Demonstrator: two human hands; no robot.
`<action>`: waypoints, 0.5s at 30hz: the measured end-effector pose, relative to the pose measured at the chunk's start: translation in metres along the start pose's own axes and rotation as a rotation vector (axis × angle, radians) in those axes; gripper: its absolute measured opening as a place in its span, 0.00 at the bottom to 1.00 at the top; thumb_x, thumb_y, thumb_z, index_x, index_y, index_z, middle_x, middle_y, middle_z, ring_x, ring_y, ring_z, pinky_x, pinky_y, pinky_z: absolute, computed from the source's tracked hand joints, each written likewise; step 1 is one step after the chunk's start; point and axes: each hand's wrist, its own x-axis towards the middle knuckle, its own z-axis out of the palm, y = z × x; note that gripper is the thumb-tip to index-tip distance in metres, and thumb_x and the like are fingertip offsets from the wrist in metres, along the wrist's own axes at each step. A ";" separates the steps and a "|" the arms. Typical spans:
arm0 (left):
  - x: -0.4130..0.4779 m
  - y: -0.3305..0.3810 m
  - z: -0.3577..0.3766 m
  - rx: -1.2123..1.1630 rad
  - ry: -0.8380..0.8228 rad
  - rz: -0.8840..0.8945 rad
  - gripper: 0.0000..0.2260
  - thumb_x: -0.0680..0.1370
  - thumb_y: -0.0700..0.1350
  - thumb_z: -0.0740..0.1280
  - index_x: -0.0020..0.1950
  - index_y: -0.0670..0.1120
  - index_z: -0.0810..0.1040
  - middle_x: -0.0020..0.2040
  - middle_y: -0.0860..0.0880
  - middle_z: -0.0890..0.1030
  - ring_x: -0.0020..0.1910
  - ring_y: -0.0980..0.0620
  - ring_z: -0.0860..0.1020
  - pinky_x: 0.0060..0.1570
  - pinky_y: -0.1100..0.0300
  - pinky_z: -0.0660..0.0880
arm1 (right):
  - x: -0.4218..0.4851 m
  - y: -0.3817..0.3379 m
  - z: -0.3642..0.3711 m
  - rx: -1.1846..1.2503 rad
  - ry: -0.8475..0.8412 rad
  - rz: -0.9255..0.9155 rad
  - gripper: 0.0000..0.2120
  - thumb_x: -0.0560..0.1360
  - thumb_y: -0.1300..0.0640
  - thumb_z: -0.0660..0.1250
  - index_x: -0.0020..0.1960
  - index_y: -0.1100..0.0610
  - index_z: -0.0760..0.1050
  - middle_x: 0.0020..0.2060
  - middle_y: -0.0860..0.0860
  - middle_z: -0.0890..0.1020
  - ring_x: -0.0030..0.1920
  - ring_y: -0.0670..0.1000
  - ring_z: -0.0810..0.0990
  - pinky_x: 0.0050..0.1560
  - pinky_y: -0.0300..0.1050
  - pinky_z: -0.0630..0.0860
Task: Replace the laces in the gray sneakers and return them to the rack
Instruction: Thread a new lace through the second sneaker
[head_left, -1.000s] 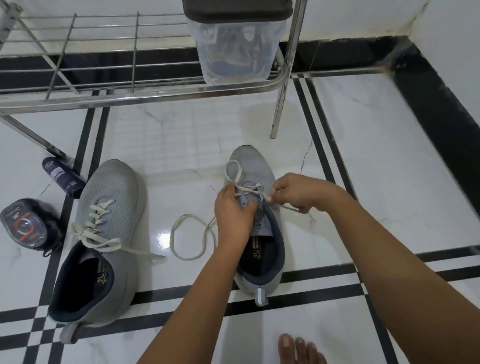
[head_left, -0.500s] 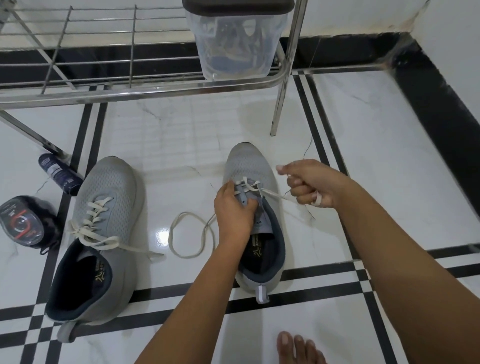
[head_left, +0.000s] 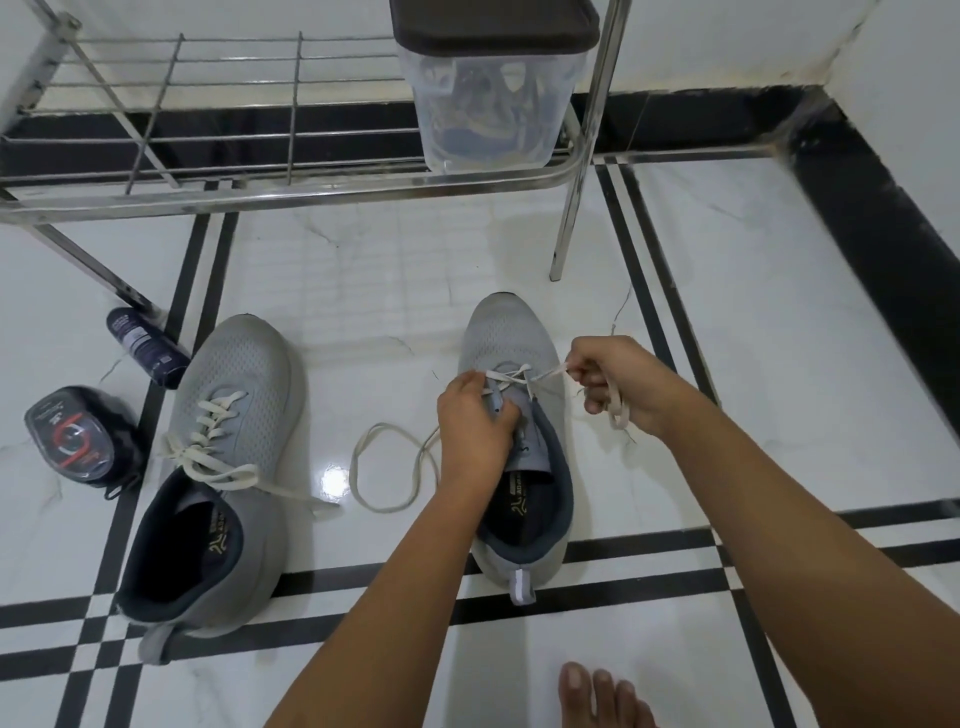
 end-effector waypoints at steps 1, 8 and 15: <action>0.000 0.001 0.000 -0.001 0.002 0.000 0.10 0.72 0.37 0.68 0.51 0.34 0.77 0.52 0.38 0.78 0.46 0.50 0.71 0.41 0.71 0.57 | 0.000 0.005 0.000 0.062 -0.007 0.022 0.10 0.70 0.65 0.59 0.30 0.60 0.67 0.23 0.51 0.65 0.22 0.48 0.61 0.28 0.42 0.65; 0.003 -0.002 0.001 0.027 -0.048 -0.044 0.18 0.75 0.42 0.67 0.63 0.36 0.74 0.63 0.41 0.74 0.63 0.44 0.70 0.58 0.65 0.61 | 0.004 0.013 0.003 -0.387 0.005 0.019 0.08 0.76 0.59 0.63 0.42 0.63 0.73 0.32 0.56 0.75 0.26 0.51 0.70 0.23 0.37 0.70; 0.023 -0.012 -0.036 0.360 -0.282 -0.154 0.11 0.77 0.56 0.64 0.45 0.49 0.75 0.45 0.51 0.77 0.52 0.48 0.73 0.57 0.51 0.66 | -0.006 -0.009 0.004 -0.770 -0.013 -0.151 0.24 0.73 0.61 0.68 0.68 0.56 0.70 0.66 0.53 0.73 0.63 0.52 0.73 0.55 0.39 0.67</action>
